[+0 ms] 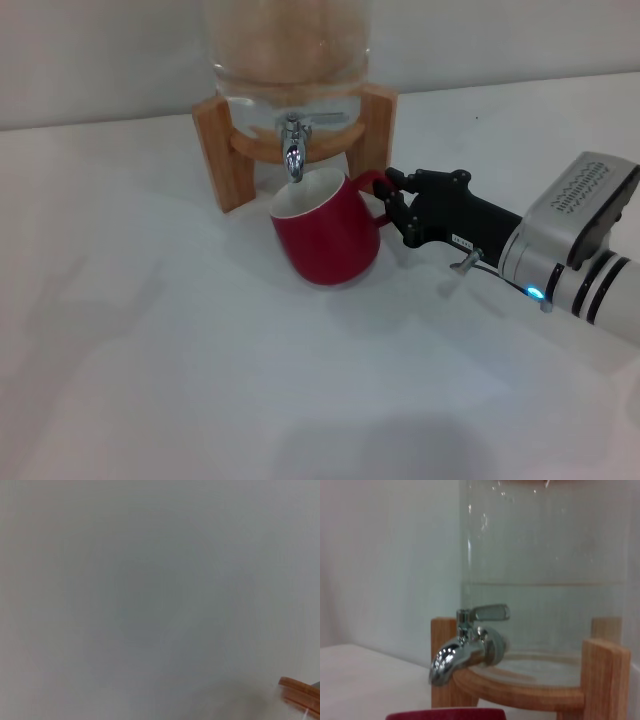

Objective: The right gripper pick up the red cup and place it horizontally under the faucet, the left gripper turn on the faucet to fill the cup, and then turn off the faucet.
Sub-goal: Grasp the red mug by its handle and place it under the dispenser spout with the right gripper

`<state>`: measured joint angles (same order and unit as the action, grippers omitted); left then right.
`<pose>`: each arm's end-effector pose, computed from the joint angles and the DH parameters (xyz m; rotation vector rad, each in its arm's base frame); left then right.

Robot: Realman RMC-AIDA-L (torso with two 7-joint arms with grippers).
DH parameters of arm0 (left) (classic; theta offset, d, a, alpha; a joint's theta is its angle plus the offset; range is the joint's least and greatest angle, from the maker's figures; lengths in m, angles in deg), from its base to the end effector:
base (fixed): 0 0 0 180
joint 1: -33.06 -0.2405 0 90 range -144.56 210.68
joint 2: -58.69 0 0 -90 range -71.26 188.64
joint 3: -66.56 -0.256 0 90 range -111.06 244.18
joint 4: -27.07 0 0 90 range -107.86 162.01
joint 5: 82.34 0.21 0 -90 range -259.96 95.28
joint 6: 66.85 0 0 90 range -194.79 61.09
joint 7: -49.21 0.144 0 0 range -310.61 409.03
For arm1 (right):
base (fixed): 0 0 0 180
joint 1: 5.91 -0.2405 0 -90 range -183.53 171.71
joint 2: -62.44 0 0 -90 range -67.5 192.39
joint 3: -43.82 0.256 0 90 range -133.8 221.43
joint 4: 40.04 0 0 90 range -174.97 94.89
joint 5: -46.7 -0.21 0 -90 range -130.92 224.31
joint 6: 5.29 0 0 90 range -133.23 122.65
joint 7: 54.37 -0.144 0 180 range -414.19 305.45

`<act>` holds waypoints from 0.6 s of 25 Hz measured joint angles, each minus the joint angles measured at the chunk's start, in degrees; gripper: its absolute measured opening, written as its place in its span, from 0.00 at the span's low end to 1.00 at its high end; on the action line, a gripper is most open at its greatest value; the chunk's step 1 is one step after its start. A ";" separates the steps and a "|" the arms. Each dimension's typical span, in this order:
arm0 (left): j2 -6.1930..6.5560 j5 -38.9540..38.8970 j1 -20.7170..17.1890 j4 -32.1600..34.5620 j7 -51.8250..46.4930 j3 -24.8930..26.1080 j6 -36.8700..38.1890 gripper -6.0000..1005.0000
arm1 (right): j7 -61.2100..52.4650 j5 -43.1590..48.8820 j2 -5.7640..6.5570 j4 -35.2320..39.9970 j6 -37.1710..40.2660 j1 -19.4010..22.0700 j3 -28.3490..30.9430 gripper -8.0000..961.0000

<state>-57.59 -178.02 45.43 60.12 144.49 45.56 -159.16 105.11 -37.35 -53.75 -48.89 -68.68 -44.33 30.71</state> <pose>-0.3568 0.2603 0.1120 -1.7757 -0.9308 -1.2601 0.2708 0.3579 -0.0658 -2.1461 0.4516 0.7171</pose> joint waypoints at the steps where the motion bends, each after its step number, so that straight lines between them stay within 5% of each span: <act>1: 0.00 -0.02 0.01 0.00 0.00 0.05 0.00 0.87 | -0.04 -0.01 0.00 -0.01 0.48 -0.08 0.02 0.16; 15: 0.00 -0.13 0.07 0.00 0.08 0.18 0.01 0.87 | -0.03 0.01 0.00 -0.71 3.32 -0.47 1.46 0.13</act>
<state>-57.59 -178.15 45.50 60.12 144.56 45.74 -159.16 105.09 -37.34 -53.74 -49.60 -65.36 -44.80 32.18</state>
